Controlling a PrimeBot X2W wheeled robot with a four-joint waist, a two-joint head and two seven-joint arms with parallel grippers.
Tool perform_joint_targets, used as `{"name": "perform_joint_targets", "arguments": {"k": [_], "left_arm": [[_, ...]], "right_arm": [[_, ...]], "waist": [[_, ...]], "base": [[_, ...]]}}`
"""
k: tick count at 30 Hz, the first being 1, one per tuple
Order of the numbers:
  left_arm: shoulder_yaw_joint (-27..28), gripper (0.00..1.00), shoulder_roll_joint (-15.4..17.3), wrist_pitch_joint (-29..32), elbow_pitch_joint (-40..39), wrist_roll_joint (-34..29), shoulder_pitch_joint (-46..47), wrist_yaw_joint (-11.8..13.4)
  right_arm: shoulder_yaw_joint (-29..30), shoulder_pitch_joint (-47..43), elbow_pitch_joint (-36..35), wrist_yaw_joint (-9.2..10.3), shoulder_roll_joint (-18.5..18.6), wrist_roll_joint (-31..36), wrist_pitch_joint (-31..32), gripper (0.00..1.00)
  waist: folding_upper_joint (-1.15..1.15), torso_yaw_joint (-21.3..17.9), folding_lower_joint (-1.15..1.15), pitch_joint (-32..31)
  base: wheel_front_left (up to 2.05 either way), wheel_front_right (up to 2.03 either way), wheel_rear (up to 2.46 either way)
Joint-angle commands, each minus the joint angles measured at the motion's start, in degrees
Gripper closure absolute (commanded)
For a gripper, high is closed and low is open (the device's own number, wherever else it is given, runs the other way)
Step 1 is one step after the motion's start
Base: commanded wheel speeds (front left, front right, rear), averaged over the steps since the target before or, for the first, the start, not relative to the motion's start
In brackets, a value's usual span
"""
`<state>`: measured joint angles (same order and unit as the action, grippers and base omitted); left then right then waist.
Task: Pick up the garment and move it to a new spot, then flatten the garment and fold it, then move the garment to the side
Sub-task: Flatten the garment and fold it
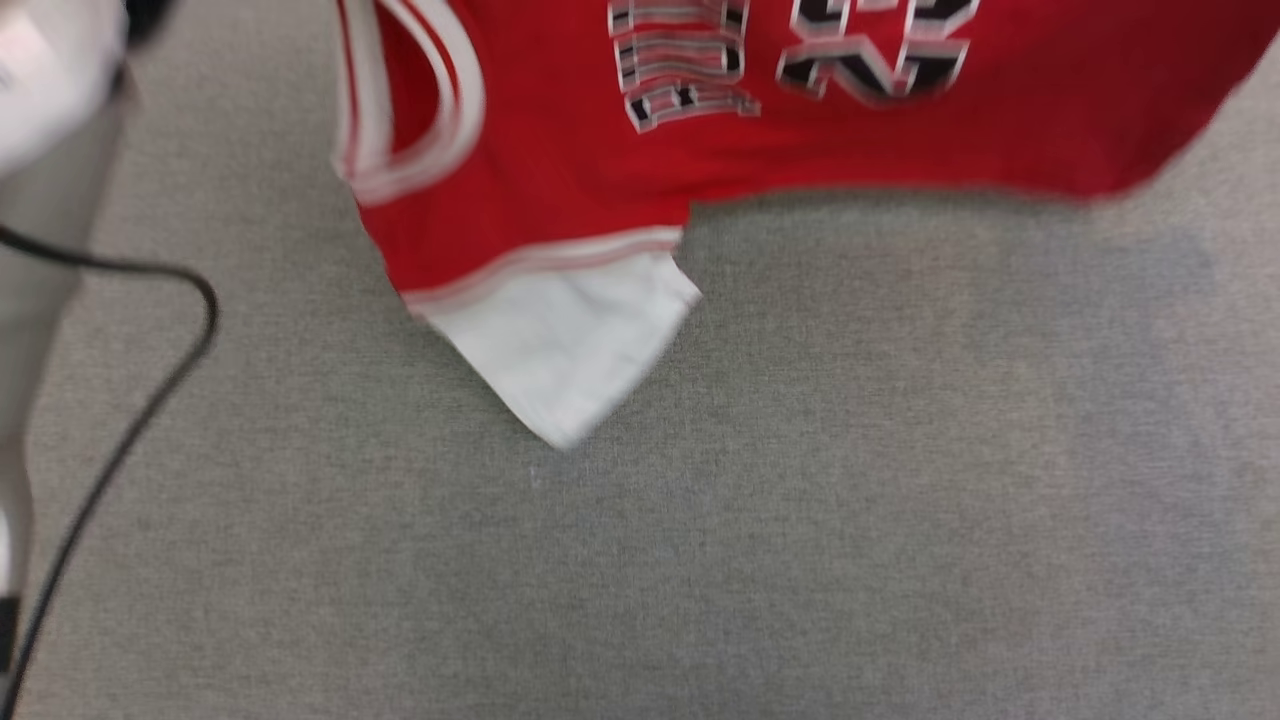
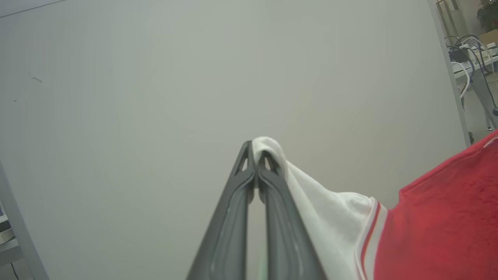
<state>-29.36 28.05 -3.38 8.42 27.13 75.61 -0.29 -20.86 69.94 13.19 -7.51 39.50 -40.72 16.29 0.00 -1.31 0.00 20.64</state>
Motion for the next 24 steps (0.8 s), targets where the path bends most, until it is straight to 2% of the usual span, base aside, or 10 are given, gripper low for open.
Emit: {"name": "perform_joint_targets", "arguments": {"k": [1,10,14,19,23,24], "left_arm": [[0.3,1.0,-0.85,0.17,1.72,-0.56,4.15,-0.71],[1.24,1.0,-3.75,-1.39,15.07,-2.43,28.62,-4.68],[0.69,1.0,-4.04,-2.41,20.25,-2.57,34.52,-5.79],[-0.3,1.0,-4.34,-5.11,25.8,-1.99,35.88,-6.48],[-1.37,1.0,-4.38,-7.77,28.88,-1.27,32.14,-6.72],[-1.88,1.0,-3.8,-9.28,30.38,-0.65,27.93,-6.82]], "right_arm": [[0.49,3.54,1.25,0.02,-0.75,1.06,-0.06,1.0],[-1.54,25.87,11.1,0.02,-2.89,6.56,-2.35,1.0],[-3.17,32.28,16.11,0.02,-4.1,6.28,-5.19,1.0],[-6.31,34.34,20.94,0.02,-5.3,5.11,-8.14,1.0],[-9.42,31.79,23.62,0.02,-6.07,2.83,-10.53,1.0],[-12.56,28.06,24.69,0.02,-6.51,1.19,-12.1,1.0]], "waist": [[0.0,-0.15,0.0,7.34],[0.0,-0.37,0.0,13.16],[0.0,-0.5,0.0,14.45],[0.0,-0.42,0.0,15.9],[0.0,-0.11,0.0,16.32],[0.0,-0.06,0.0,15.91]], "base": [[0.0,0.0,0.0],[0.0,0.0,0.0],[0.0,0.0,0.0],[0.0,0.0,0.0],[0.0,0.0,0.0],[0.0,0.0,0.0]]}}
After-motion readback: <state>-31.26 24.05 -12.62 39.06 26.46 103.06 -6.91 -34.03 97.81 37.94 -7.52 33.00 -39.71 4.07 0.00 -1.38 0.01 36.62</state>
